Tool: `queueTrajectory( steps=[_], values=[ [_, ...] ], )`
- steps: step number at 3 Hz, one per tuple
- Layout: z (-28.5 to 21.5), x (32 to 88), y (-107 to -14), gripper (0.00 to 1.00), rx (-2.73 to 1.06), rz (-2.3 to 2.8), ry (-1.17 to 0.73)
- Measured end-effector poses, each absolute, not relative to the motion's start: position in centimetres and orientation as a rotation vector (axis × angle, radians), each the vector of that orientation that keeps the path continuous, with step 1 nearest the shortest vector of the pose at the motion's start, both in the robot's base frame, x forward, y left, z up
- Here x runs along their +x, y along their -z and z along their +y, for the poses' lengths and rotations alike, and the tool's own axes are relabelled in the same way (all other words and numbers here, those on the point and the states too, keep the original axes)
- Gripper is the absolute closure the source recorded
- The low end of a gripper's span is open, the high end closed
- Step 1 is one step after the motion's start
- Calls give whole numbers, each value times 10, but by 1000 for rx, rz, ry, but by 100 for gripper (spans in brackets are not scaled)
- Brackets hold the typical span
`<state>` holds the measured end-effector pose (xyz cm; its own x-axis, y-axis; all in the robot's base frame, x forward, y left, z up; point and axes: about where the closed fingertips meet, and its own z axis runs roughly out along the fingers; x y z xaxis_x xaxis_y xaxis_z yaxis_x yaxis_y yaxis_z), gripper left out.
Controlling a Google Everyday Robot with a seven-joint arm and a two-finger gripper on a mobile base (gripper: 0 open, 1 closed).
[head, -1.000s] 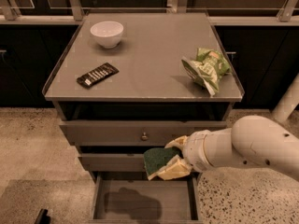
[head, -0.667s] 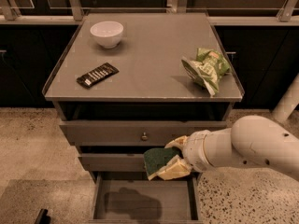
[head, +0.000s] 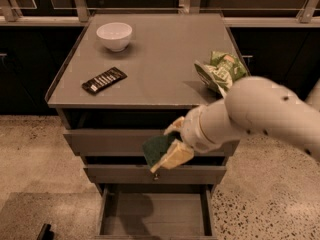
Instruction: Pick sponge from bottom drawer and place on counter
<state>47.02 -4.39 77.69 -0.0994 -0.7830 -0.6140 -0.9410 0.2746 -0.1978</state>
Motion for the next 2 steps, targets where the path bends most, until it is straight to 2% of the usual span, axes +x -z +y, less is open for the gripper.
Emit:
queueTrajectory(
  steps=[1, 2],
  values=[
    [-18, 496, -827, 100, -1707, 1856, -203],
    [1, 524, -869, 100, -1812, 1780, -165]
  ],
)
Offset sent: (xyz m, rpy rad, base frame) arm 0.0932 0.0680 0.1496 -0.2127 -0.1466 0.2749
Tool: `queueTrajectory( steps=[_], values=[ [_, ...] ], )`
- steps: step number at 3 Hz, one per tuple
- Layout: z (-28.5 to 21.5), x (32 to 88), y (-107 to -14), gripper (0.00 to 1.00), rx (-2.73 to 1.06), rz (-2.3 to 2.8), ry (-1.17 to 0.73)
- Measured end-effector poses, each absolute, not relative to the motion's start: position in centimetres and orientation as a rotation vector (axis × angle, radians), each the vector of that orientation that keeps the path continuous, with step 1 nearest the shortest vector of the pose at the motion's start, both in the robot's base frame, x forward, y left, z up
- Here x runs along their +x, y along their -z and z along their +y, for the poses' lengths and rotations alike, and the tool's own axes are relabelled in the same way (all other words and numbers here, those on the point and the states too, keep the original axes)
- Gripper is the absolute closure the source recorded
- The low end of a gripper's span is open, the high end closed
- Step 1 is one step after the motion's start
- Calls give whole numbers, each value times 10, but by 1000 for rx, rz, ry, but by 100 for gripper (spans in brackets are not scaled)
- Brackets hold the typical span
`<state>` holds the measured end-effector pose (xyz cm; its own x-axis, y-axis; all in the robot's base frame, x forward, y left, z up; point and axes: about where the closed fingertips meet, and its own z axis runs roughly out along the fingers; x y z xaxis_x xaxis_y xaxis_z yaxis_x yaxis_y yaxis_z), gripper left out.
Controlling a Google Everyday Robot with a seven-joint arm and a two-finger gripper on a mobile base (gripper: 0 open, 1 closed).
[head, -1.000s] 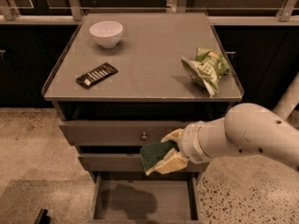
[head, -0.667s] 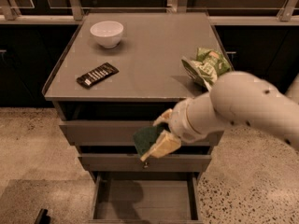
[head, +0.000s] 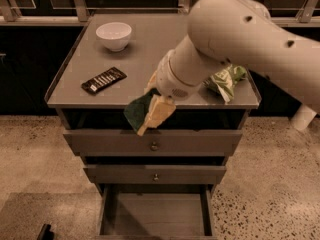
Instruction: Pick sponge from bottom drawer and place on counter
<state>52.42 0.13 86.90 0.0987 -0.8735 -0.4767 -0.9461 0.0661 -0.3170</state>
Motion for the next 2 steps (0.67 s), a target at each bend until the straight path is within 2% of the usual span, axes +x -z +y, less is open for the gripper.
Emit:
queueTrajectory(
  steps=[2],
  values=[
    [10, 602, -907, 100, -1811, 1591, -297]
  ],
)
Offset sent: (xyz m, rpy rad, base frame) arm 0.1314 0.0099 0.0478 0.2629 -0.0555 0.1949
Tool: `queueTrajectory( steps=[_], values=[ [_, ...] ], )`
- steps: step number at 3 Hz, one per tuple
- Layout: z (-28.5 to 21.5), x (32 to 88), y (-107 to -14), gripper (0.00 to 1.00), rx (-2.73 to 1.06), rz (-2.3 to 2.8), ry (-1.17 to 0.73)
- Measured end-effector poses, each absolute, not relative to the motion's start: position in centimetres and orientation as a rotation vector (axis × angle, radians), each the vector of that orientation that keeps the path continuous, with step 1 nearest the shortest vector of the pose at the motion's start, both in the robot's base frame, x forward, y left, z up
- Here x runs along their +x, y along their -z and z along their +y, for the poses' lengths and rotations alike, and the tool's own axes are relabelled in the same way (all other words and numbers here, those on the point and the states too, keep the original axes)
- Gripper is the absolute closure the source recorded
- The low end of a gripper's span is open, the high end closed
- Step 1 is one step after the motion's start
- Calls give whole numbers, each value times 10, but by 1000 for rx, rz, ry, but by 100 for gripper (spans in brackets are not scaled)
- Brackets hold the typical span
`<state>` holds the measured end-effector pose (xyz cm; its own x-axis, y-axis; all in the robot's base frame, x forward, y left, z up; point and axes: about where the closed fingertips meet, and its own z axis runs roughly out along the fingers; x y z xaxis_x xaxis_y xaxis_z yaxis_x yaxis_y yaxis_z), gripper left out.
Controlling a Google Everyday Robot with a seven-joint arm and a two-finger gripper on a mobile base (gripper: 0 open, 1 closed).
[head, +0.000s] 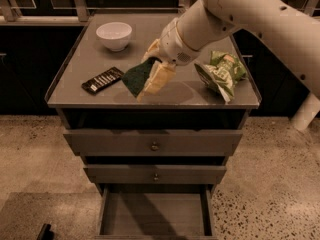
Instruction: Pick sponge from bottom drawer and place on counter
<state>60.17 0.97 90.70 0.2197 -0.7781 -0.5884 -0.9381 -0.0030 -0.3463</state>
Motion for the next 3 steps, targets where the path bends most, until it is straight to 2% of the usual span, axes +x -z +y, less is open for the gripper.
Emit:
queueTrajectory(
  steps=[2, 3],
  values=[
    [12, 679, -874, 100, -1719, 1541, -419],
    [12, 681, -872, 81, -1716, 1542, -423]
  ],
)
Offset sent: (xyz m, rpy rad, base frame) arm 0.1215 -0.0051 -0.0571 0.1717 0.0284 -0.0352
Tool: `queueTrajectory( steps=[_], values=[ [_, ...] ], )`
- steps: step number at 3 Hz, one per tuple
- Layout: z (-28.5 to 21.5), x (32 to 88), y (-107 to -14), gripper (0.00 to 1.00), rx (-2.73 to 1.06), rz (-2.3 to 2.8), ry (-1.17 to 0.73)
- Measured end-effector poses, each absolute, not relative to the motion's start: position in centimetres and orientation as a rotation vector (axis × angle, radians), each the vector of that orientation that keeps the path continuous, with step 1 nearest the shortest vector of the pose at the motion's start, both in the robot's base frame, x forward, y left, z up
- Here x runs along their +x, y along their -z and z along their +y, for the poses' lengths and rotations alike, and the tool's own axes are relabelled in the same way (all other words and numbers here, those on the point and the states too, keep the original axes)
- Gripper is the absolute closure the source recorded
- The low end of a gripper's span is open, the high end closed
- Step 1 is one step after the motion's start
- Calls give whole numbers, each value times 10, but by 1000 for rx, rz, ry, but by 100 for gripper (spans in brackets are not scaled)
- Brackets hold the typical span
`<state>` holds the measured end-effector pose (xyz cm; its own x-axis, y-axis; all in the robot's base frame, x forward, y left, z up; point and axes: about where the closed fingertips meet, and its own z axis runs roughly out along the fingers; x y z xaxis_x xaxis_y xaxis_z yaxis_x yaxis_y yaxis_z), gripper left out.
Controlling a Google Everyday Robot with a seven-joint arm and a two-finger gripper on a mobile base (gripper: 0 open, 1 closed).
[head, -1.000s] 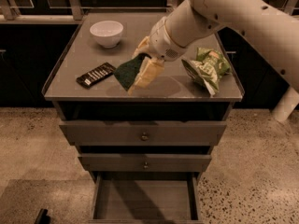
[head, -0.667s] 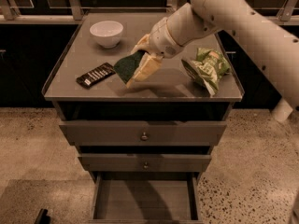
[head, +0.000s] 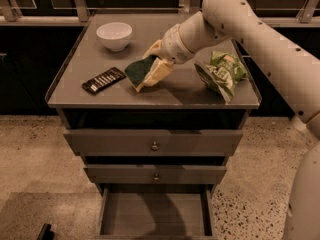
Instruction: Pick sponge from bottom drawer and place on counter
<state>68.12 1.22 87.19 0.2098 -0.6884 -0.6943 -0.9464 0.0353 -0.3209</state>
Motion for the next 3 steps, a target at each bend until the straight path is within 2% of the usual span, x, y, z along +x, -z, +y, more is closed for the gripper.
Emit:
queueTrajectory(
  steps=[3],
  values=[
    [12, 681, -872, 11, -1716, 1542, -424]
  ],
)
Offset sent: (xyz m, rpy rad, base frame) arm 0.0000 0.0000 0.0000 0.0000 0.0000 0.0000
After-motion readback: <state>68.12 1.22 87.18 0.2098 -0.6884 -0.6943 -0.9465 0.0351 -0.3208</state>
